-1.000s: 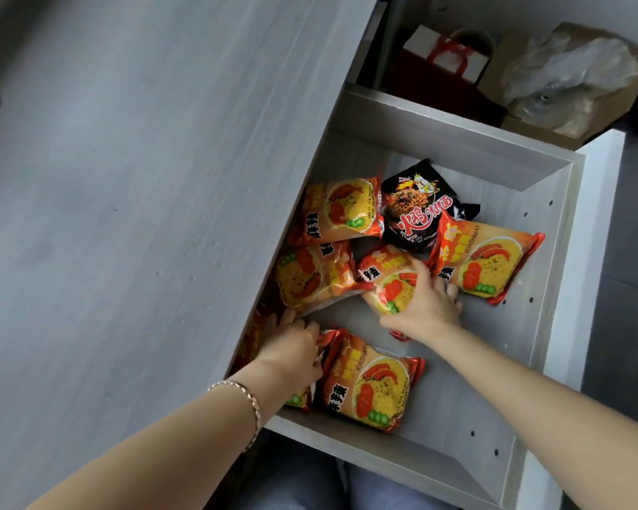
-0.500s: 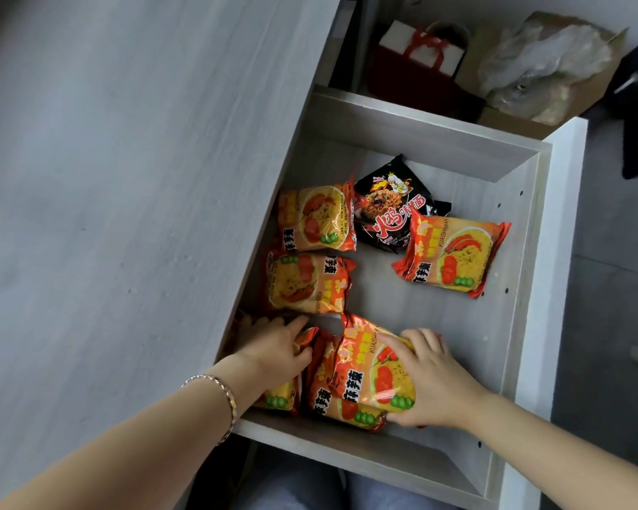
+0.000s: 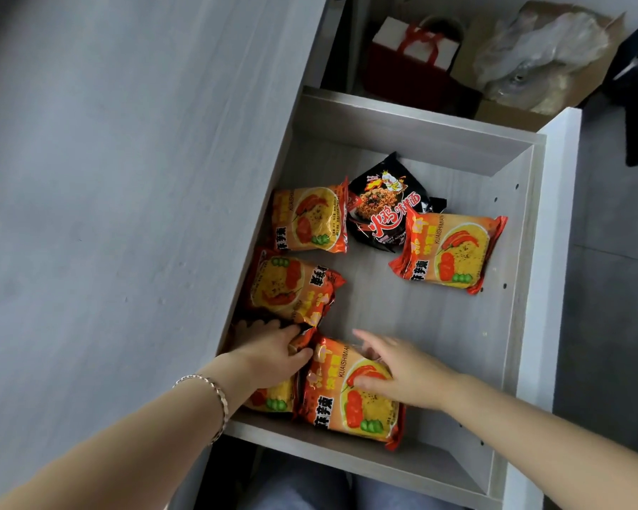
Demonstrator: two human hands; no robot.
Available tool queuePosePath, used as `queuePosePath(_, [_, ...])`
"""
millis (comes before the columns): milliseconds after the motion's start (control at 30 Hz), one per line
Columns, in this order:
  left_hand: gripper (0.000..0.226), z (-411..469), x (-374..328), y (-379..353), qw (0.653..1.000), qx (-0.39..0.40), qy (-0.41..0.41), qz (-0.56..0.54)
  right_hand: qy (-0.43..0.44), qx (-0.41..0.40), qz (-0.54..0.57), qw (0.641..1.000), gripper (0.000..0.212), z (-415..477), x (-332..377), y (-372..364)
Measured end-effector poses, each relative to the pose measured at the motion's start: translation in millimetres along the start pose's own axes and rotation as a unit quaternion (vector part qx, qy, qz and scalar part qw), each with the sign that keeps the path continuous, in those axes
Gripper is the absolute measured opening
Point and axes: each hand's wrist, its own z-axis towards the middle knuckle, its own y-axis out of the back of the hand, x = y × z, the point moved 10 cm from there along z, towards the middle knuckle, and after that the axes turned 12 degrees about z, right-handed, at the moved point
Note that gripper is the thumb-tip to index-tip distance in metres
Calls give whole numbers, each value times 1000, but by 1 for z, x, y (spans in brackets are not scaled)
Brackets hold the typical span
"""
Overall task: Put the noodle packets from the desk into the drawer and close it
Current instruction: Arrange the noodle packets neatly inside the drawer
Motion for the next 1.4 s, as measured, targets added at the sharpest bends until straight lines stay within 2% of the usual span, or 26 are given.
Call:
queuePosePath(67, [56,0,0,-1,1000,-1,-7,-2,-21,-19,-12,1000,64,8,-5,-1])
queuePosePath(167, [58,2,-2,-1,1000,-3,-14,-7,-23,-6,-46,999,58,17,1,-19])
queuePosePath(300, [64,3,-2,-1,1000,-3,-6,-13,-7,-8,-14,1000,56,18,10,-28])
queuePosePath(367, [61,2,2,0,1000,-4,7,-19,-28,8,61,998,51,19,5,-24])
queuePosePath(433, [59,2,7,0,998,-1,33,-49,-74,-6,186,980,49,27,-3,-9])
queuePosePath(533, [59,-2,13,-1,993,-2,65,-94,-119,-158,298,934,55,47,-12,37])
queuePosePath(600, [60,-3,14,-1,992,-2,74,-103,-148,-216,351,899,61,63,-13,48])
queuePosePath(700, [63,-5,16,-3,986,5,87,-146,-201,-193,369,887,60,84,-3,32])
queuePosePath(767, [62,-8,15,4,979,-18,79,-188,-212,-205,359,885,53,90,1,26])
queuePosePath(833, [55,-16,13,27,973,-101,53,-198,-182,-240,332,894,47,84,9,33])
queuePosePath(933, [54,-39,10,77,941,-316,1,-123,-54,-270,343,898,28,59,30,43])
queuePosePath(1033, [79,-52,1,108,893,-428,-85,-112,26,-288,287,913,21,25,41,55])
queuePosePath(1100, [95,-58,-12,125,878,-446,-160,-67,104,-308,224,919,20,1,57,75])
queuePosePath(1167, [95,-63,-24,141,868,-448,-212,-33,193,-331,129,915,23,-23,82,98])
queuePosePath(1233, [87,-69,-22,155,862,-450,-215,-92,248,-348,115,897,25,-41,93,115])
queuePosePath(1267, [80,-71,-17,160,859,-448,-196,-150,252,-352,164,886,30,-44,89,122])
queuePosePath(1333, [65,-69,-3,159,841,-435,-150,-283,216,-350,294,863,51,-38,70,128])
queuePosePath(1400, [56,-61,12,145,798,-401,-92,-440,117,-327,364,864,66,-17,40,118])
